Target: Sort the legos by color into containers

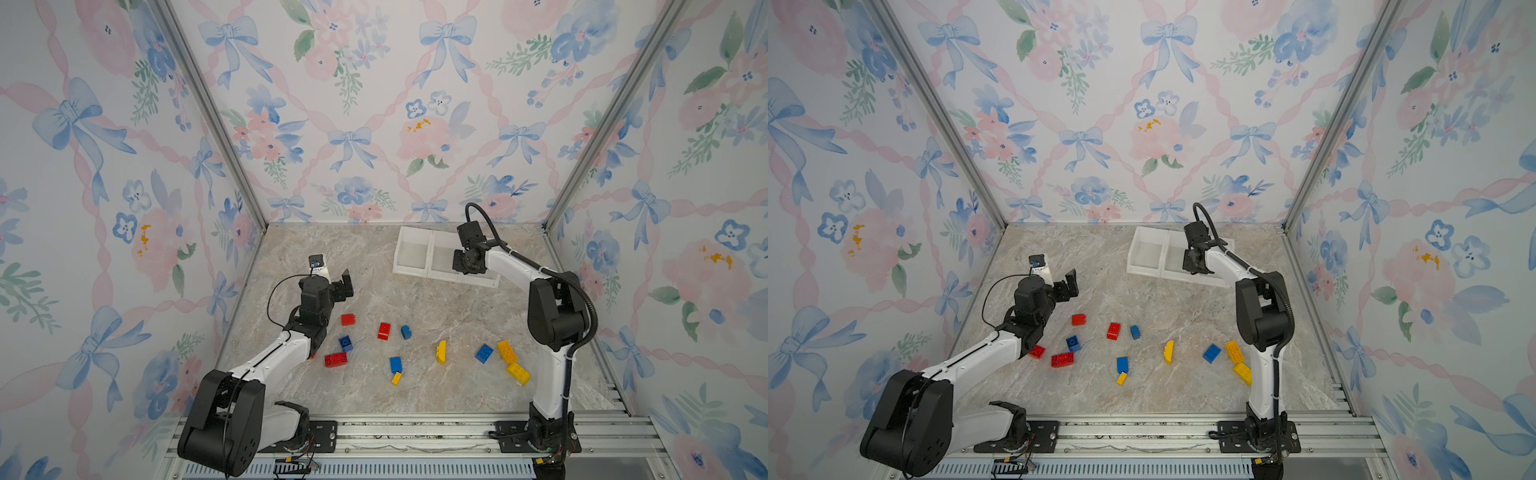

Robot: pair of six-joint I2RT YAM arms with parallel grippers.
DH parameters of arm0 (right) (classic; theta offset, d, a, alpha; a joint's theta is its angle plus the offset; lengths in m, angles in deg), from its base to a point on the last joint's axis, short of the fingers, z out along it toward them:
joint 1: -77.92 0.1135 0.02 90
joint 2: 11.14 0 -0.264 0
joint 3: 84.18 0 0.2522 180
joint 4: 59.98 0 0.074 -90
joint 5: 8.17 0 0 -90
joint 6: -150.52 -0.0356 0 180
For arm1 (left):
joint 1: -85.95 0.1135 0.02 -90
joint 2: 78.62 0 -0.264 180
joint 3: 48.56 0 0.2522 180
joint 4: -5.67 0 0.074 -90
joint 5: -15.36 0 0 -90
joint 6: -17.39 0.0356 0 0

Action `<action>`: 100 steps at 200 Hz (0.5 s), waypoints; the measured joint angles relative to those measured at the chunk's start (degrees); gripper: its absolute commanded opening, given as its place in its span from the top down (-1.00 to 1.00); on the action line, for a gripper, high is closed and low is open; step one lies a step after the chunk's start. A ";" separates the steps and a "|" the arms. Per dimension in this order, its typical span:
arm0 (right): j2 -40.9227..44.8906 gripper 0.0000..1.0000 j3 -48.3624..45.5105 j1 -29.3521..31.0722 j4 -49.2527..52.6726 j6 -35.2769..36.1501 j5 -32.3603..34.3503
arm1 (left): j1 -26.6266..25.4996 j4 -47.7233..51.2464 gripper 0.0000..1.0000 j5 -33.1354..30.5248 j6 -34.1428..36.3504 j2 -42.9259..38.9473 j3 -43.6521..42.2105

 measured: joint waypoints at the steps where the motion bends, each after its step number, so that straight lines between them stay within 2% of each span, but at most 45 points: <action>1: 0.11 0.78 -0.15 0.20 -0.02 0.00 0.00 | 0.00 0.02 -0.96 0.00 0.00 -0.07 -0.07; 100: 1.22 0.80 -1.81 11.72 0.46 -4.17 1.53 | 0.00 2.89 -0.96 -0.48 -0.61 -4.98 -2.99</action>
